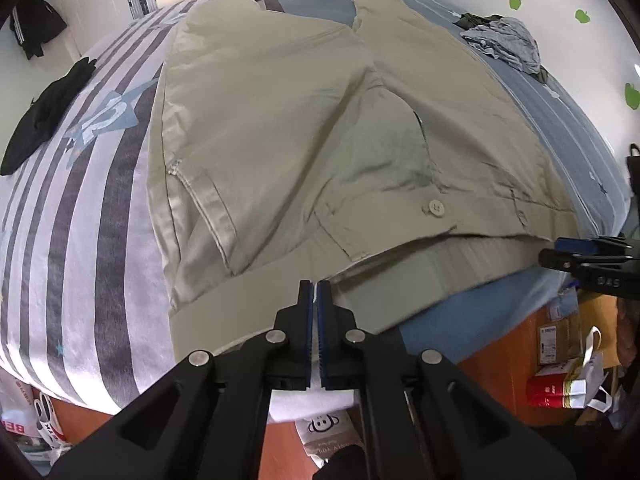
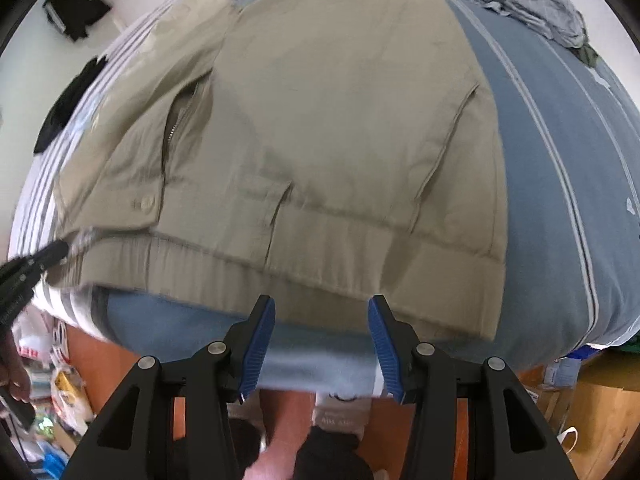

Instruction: Fold clothes

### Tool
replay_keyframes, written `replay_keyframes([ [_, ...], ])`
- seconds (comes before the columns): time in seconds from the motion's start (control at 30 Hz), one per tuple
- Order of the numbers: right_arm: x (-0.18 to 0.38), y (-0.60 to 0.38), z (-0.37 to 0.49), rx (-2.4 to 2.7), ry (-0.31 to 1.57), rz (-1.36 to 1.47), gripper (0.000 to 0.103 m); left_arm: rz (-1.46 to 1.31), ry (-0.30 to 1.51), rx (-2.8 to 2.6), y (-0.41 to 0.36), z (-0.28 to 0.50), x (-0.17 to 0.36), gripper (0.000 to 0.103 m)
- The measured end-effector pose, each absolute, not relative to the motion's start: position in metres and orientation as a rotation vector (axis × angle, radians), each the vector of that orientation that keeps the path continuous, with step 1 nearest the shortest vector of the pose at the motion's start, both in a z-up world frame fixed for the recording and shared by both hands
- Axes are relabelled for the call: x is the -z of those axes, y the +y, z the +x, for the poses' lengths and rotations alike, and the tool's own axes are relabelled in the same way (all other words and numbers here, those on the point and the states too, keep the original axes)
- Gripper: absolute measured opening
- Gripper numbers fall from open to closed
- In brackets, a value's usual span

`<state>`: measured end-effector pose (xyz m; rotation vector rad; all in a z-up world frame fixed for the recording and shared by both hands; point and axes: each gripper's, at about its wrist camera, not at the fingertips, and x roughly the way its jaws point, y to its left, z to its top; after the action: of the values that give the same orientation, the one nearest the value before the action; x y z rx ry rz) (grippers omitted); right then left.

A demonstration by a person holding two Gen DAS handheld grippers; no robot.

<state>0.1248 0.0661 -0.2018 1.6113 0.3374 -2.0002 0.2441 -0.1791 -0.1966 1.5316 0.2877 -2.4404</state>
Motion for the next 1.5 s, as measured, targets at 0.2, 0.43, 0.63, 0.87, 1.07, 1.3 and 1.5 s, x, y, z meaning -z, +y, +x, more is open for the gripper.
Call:
replay_keyframes([
  [0.2, 0.201, 0.071, 0.121, 1.987, 0.231, 1.660, 0.045, 1.576, 0.318, 2.376, -0.184, 0.268, 0.200, 0.000],
  [0.43, 0.200, 0.064, 0.110, 2.014, 0.236, 1.673, 0.046, 1.527, 0.360, 2.359, -0.198, 0.270, 0.197, 0.000],
  [0.63, 0.200, 0.055, 0.111, 2.069, 0.372, 1.631, 0.046, 1.531, 0.325, 2.367, -0.198, 0.262, 0.199, 0.016],
  [0.87, 0.200, 0.051, 0.112, 2.083, 0.437, 1.620, 0.047, 1.533, 0.331, 2.358, -0.204, 0.253, 0.208, 0.029],
  [1.07, 0.196, 0.055, 0.108, 2.098, 0.396, 1.626, 0.042, 1.534, 0.319, 2.357, -0.204, 0.246, 0.213, 0.035],
  [1.3, 0.191, 0.065, 0.097, 2.114, 0.394, 1.645, 0.016, 1.550, 0.312, 2.368, -0.203, 0.240, 0.215, 0.036],
  [1.5, 0.186, 0.078, 0.095, 2.035, 0.334, 1.710, 0.026, 1.570, 0.324, 2.363, -0.206, 0.244, 0.215, 0.037],
])
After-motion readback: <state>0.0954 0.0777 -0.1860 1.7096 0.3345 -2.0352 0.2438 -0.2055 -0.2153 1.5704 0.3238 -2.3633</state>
